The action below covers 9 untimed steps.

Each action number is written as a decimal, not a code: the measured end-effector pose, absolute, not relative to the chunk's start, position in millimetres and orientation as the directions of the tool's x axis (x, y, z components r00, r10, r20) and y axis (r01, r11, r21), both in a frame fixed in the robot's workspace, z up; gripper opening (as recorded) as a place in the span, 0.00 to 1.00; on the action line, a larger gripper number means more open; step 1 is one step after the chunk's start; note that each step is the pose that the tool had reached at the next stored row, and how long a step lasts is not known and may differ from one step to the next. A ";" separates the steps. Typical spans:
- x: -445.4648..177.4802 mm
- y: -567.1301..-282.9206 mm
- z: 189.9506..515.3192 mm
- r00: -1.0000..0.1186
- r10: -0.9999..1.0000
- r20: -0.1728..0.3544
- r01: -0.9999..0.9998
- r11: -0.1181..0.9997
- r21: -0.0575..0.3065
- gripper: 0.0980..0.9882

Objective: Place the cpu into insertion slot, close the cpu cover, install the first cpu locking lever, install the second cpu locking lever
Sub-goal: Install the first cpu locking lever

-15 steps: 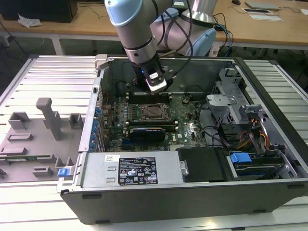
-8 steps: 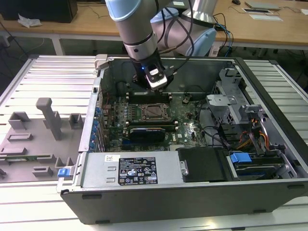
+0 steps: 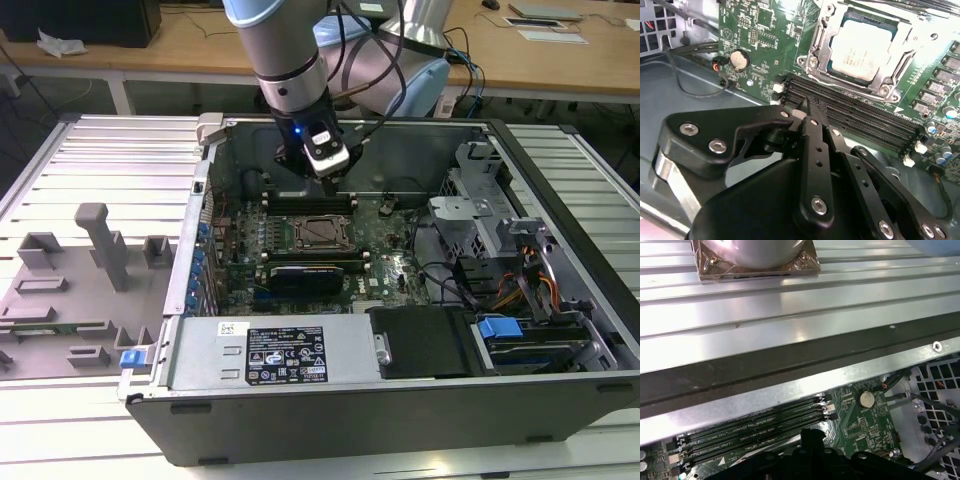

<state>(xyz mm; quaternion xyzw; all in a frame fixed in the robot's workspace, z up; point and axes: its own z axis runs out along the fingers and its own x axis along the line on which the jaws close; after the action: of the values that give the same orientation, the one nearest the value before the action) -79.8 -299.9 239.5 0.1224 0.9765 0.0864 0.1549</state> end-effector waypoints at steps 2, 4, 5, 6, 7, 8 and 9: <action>-78.8 -300.3 239.6 -0.930 0.266 -0.254 0.218 0.955 0.202 0.01; -77.3 -301.0 239.3 -0.938 0.266 -0.221 0.225 0.954 0.196 0.01; -76.4 -301.3 239.1 -0.943 0.267 -0.199 0.230 0.954 0.192 0.01; -75.8 -301.7 239.0 -0.947 0.267 -0.181 0.233 0.954 0.188 0.01; -74.9 -302.2 238.9 -0.951 0.267 -0.156 0.238 0.954 0.182 0.01; -73.5 -303.1 238.8 -0.958 0.267 -0.108 0.247 0.954 0.171 0.01; -72.7 -303.6 238.7 -0.960 0.267 -0.083 0.251 0.954 0.164 0.01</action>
<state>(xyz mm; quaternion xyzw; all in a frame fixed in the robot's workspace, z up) -72.7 -303.6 238.7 0.1313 0.9870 0.0761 0.0520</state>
